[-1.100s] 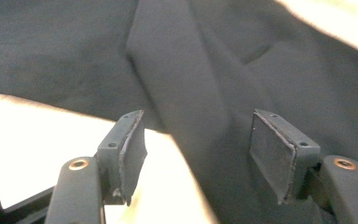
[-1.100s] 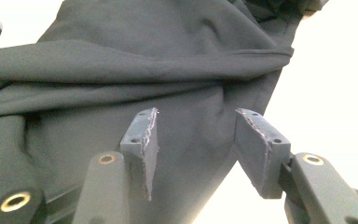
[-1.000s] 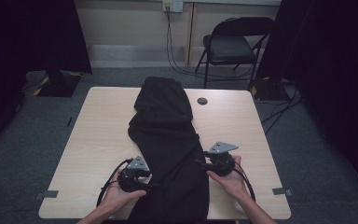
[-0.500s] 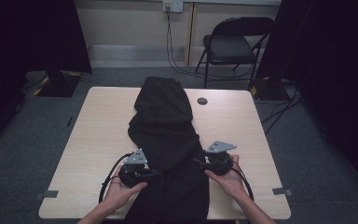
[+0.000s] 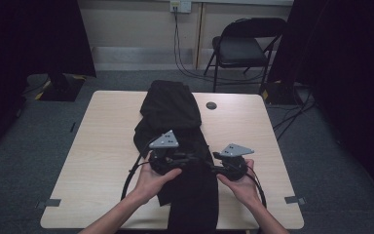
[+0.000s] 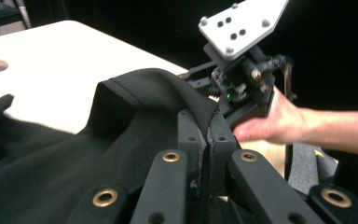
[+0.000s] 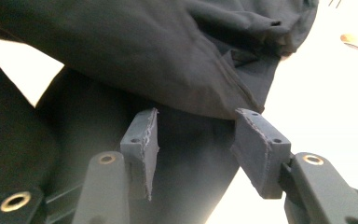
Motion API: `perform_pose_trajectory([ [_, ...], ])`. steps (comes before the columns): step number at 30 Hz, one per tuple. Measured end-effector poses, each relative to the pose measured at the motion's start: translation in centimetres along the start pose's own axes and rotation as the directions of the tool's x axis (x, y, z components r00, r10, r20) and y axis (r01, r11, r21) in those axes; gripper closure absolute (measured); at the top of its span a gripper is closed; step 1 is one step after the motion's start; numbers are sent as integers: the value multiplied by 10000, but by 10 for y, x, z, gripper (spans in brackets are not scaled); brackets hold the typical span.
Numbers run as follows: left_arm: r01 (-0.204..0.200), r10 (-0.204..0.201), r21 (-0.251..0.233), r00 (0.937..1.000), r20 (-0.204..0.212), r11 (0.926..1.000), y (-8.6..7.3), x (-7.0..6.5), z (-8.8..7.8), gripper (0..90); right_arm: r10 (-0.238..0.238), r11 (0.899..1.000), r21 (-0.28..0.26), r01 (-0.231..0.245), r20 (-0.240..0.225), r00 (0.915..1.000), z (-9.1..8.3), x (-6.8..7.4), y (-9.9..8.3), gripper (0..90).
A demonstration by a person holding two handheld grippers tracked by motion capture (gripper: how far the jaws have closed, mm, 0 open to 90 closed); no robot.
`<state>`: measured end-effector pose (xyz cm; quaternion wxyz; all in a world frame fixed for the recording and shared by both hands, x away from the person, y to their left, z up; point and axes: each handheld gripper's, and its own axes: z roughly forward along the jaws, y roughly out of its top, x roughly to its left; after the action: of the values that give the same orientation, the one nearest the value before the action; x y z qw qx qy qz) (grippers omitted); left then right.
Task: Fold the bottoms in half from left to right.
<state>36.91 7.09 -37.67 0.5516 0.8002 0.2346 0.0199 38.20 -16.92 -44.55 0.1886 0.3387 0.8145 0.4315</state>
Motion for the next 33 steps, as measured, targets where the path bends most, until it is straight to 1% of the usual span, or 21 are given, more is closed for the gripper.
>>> perform_pose_trajectory([
  [3, 117, -128, 299, 9993, 344, 9995, 2, -1, 23, 836, 102, 9999, -48, -101, 222, 9997, -7, -6, -2, 498],
  [5, 149, -167, 611, 9994, 289, 9980, -2, 1, 33, 731, 143, 9999, -50, -141, 347, 9993, -11, -9, -4, 497],
  [6, 143, -157, 708, 9997, 199, 9974, -4, 2, 34, 659, 157, 9998, -87, -153, 547, 9984, -15, -12, -5, 497],
  [8, 321, -325, 741, 9995, 49, 9967, -10, 6, 31, 535, 259, 9996, -150, -249, 716, 9971, -21, -15, -6, 499],
  [10, 436, -432, 510, 9990, -83, 9977, -16, 12, 19, 467, 195, 9997, -190, -179, 868, 9960, -27, -17, -9, 499],
  [13, 664, -639, 422, 9963, -580, 9969, -26, 23, -2, 436, 264, 9993, -297, -242, 750, 9968, -30, -15, -10, 499],
  [14, 806, -785, 320, 9949, -633, 9962, -30, 28, -10, 436, 223, 9992, -348, -200, 652, 9976, -31, -11, -9, 499],
  [16, 1021, -1003, 138, 9900, -995, 9947, -39, 36, -24, 435, -68, 9989, -463, 92, 529, 9986, -31, -2, -5, 498],
  [17, 1036, -997, 218, 9855, -1370, 9944, -46, 43, -32, 450, -126, 9985, -519, 148, 432, 9990, -30, 2, -3, 498],
  [18, 1054, -972, 428, 9819, -1623, 9935, -53, 48, -38, 512, -228, 9980, -581, 242, 247, 9994, -30, 8, 0, 498],
  [19, 1176, -1045, 582, 9758, -1921, 9914, -61, 52, -43, 552, -244, 9976, -652, 246, 35, 9997, -28, 13, 2, 498],
  [20, 1247, -1049, 847, 9726, -2074, 9886, -69, 57, -47, 612, -307, 9973, -678, 296, -156, 9994, -27, 18, 5, 499],
  [21, 1286, -978, 1230, 9682, -2301, 9840, -76, 60, -49, 676, -409, 9969, -694, 383, -362, 9985, -24, 23, 7, 502],
  [23, 1610, -1123, 1808, 9609, -2531, 9703, -92, 70, -51, 724, -636, 9969, -518, 596, -807, 9947, -15, 32, 8, 509],
  [24, 1679, -1134, 1950, 9581, -2631, 9663, -98, 73, -51, 749, -689, 9972, -344, 658, -972, 9929, -9, 35, 8, 510],
  [26, 1894, -1235, 2305, 9542, -2726, 9545, -110, 81, -49, 755, -792, 9967, 76, 807, -1208, 9895, 4, 42, 4, 513],
  [27, 2017, -1384, 2200, 9521, -2727, 9544, -112, 82, -49, 754, -801, 9961, 256, 843, -1352, 9876, 10, 44, 2, 514],
  [29, 2128, -1574, 2123, 9552, -2505, 9538, -113, 80, -47, 731, -634, 9952, 635, 745, -1610, 9849, 20, 45, -5, 516],
  [31, 2117, -1446, 2396, 9521, -2696, 9475, -117, 75, -42, 651, -676, 9904, 1081, 858, -1619, 9845, 28, 45, -13, 512],
  [32, 2073, -1375, 2485, 9527, -2712, 9462, -119, 73, -39, 572, -641, 9886, 1234, 861, -1726, 9829, 30, 45, -16, 507],
  [33, 1984, -1288, 2614, 9567, -2610, 9446, -120, 72, -36, 534, -654, 9868, 1342, 905, -1813, 9813, 31, 46, -19, 503],
])
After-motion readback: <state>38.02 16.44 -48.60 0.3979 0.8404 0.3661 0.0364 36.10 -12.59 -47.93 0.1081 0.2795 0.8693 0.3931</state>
